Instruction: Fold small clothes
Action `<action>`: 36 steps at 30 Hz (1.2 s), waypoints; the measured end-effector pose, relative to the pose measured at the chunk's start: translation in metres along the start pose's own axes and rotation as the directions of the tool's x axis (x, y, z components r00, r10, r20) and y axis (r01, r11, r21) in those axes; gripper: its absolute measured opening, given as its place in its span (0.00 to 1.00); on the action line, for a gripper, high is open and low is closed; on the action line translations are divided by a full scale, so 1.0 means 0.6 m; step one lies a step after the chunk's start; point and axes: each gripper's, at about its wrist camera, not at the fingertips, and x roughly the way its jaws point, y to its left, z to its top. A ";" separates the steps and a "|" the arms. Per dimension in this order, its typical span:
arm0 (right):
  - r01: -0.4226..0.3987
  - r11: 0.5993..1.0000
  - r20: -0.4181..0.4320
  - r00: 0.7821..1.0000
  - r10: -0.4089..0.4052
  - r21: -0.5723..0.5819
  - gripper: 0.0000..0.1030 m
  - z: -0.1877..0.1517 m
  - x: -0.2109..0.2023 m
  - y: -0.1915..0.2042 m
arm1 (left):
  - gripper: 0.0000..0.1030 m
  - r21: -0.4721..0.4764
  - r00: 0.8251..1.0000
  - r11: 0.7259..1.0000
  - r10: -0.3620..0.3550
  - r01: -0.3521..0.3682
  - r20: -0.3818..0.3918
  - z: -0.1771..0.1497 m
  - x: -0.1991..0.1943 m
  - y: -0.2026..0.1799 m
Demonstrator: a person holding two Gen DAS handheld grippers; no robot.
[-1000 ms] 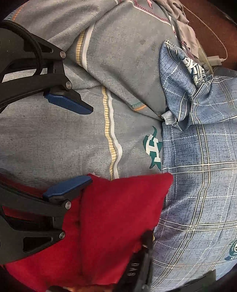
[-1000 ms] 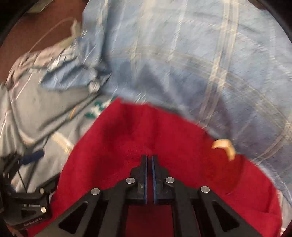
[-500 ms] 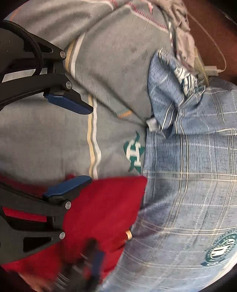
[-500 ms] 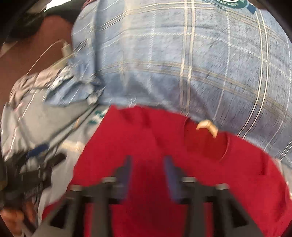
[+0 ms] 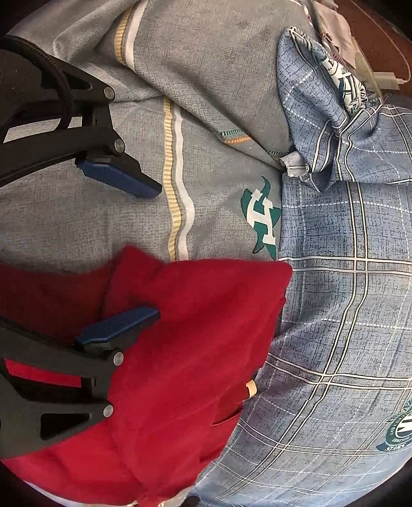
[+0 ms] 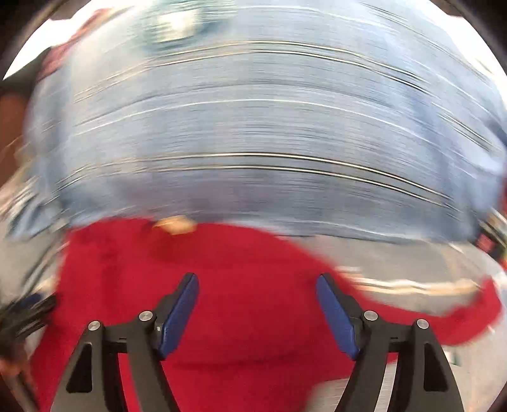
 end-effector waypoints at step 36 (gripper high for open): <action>-0.038 0.999 -0.021 0.999 0.037 -0.035 0.04 -0.005 0.037 -0.027 | 0.71 0.046 0.998 0.998 0.039 -0.041 0.046 -0.001 -0.015 -0.007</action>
